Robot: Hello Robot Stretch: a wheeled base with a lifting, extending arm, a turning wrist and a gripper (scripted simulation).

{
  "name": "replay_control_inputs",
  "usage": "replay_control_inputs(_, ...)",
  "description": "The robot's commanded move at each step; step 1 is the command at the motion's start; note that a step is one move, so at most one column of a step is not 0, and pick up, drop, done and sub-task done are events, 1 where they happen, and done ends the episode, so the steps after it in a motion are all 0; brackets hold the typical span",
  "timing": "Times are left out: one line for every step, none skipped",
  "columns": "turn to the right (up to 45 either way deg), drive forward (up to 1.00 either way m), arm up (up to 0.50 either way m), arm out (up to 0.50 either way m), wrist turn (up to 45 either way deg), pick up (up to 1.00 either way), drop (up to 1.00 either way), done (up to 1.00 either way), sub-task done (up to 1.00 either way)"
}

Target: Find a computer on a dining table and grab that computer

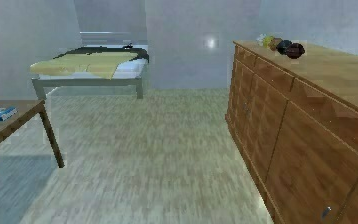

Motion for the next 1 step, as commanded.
replay_control_inputs(3.0,0.00,0.00,0.00,0.0,0.00,0.00,0.00,0.00)
